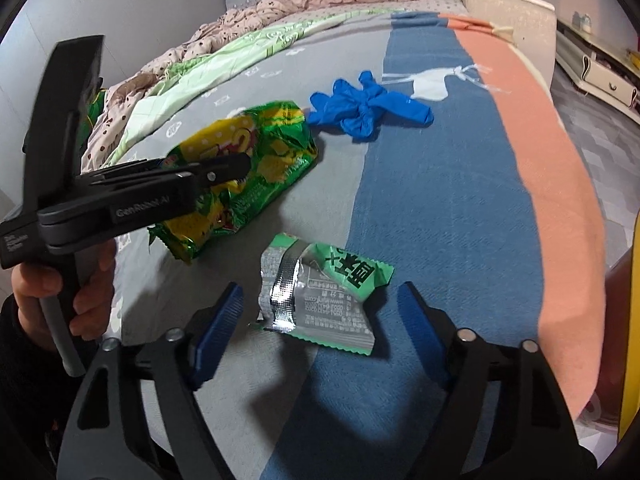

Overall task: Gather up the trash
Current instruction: 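Grasp the silver-green chip bag with the left tool while the right tool grasps the green wrapper, then carry the chip bag and green wrapper over the yellow bin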

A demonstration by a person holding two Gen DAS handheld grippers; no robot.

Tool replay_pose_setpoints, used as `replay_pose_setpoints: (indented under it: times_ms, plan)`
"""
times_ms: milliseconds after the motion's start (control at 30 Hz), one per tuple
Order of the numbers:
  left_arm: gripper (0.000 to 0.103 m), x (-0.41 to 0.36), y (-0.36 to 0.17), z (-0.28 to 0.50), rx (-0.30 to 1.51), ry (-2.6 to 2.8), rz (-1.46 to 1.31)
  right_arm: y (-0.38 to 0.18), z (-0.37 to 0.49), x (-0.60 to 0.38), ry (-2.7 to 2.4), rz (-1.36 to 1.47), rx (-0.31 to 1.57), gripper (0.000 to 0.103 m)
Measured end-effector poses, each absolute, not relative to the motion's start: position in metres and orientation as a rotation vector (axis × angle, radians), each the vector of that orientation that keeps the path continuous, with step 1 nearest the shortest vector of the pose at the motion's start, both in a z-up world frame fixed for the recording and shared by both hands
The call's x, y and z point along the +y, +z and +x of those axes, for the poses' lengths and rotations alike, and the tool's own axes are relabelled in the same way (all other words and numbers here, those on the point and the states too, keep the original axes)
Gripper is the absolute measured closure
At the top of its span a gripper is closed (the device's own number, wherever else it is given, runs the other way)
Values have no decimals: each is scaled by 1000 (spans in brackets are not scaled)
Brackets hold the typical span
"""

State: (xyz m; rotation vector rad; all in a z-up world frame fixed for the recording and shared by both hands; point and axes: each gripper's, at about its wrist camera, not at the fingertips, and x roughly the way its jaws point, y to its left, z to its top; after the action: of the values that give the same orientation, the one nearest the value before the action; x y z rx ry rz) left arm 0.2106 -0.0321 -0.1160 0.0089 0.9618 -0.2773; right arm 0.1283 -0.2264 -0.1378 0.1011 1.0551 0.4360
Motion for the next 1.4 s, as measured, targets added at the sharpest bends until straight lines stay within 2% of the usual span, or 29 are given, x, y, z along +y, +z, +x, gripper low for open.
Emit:
replay_pose_setpoints:
  times_ms: [33, 67, 167, 267, 633, 1400]
  plan:
    - [71, -32, -116, 210, 959, -285, 6, -140, 129, -226, 433, 102, 1060, 44]
    - [77, -31, -116, 209, 958, -288, 4, -141, 129, -225, 432, 101, 1063, 49]
    - [89, -30, -115, 208, 958, -298, -2, -144, 130, -222, 439, 97, 1068, 51]
    - [96, -29, -113, 206, 954, -301, 2, -145, 129, -218, 452, 89, 1067, 52]
    - [102, -21, -95, 197, 935, -304, 0, -132, 119, -219, 465, 93, 1031, 53]
    - [103, -25, -28, 187, 824, -333, -25, -85, 98, -270, 443, 205, 931, 52]
